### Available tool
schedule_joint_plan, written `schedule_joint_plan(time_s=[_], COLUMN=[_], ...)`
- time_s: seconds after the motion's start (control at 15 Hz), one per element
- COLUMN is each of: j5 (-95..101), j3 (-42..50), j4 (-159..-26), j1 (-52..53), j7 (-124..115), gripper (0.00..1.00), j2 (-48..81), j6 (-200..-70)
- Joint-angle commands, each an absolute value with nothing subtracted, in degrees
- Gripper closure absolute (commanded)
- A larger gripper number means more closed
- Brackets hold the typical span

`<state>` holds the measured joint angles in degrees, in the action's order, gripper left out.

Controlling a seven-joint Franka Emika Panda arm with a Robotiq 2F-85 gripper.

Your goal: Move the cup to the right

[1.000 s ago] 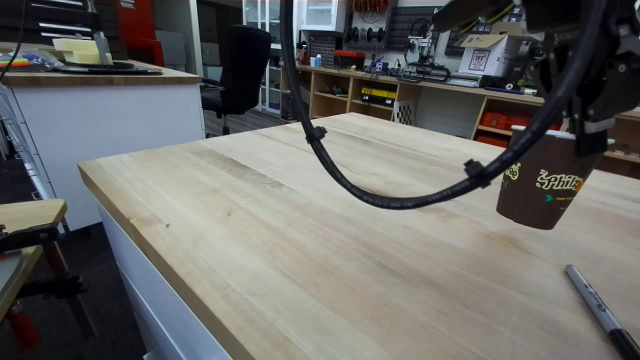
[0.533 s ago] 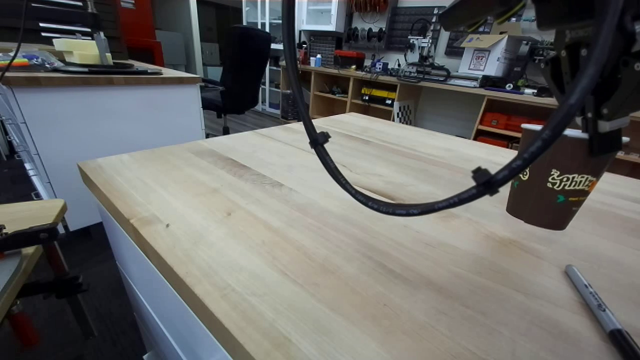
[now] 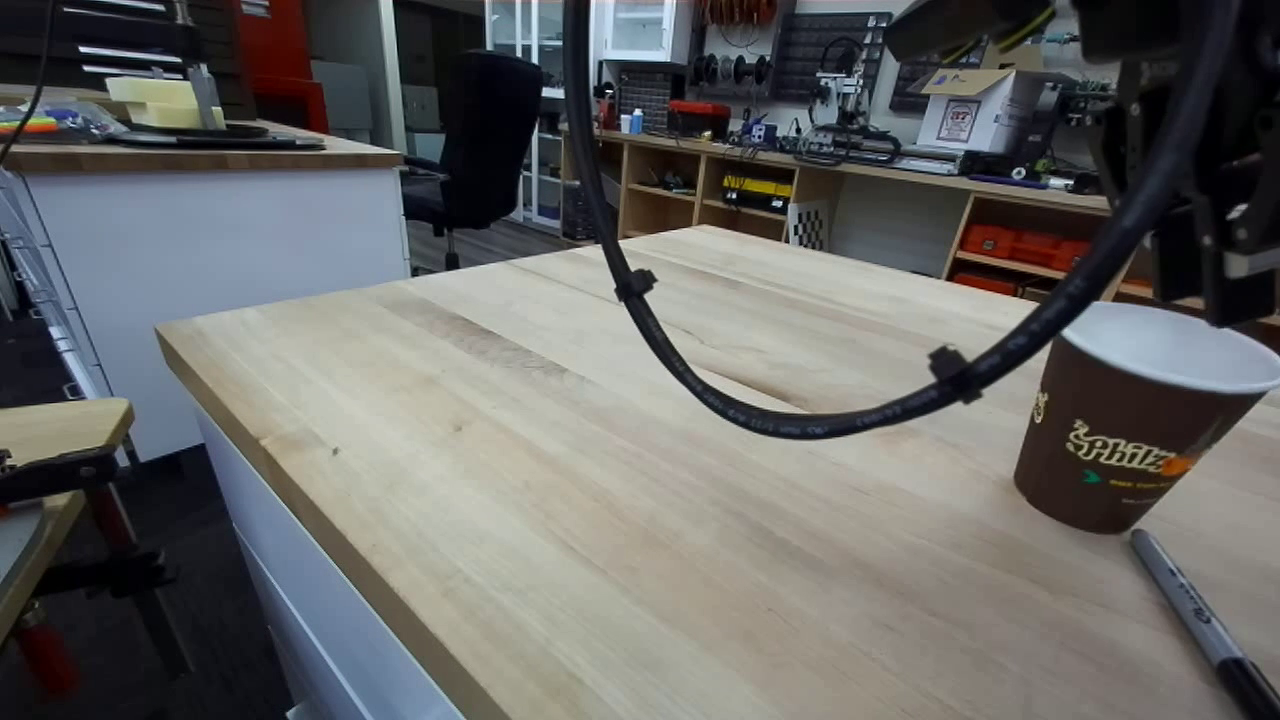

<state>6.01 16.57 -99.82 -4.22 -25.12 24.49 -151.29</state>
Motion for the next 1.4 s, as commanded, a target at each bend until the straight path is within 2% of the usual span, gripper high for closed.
schedule_joint_plan(time_s=[0.0, 0.2, 0.33, 0.4, 0.87, 1.33], j5=[4.6, 4.05, 3.95, 3.99, 1.09, 5.23], j3=[16.07, 15.76, 14.94, 14.36, 6.6, 6.38], j4=[-100.43, -100.98, -101.98, -102.55, -107.7, -110.51], j1=[-4.84, -4.71, -4.31, -4.08, -3.77, -2.87], j7=[-24.76, -24.45, -23.38, -22.65, -11.66, -13.36], gripper=[0.35, 0.15, 0.03, 0.01, 0.0, 0.0], j2=[23.91, 23.24, 21.92, 21.16, 14.07, 9.6], j6=[-152.64, -152.58, -151.66, -151.16, -140.86, -128.27])
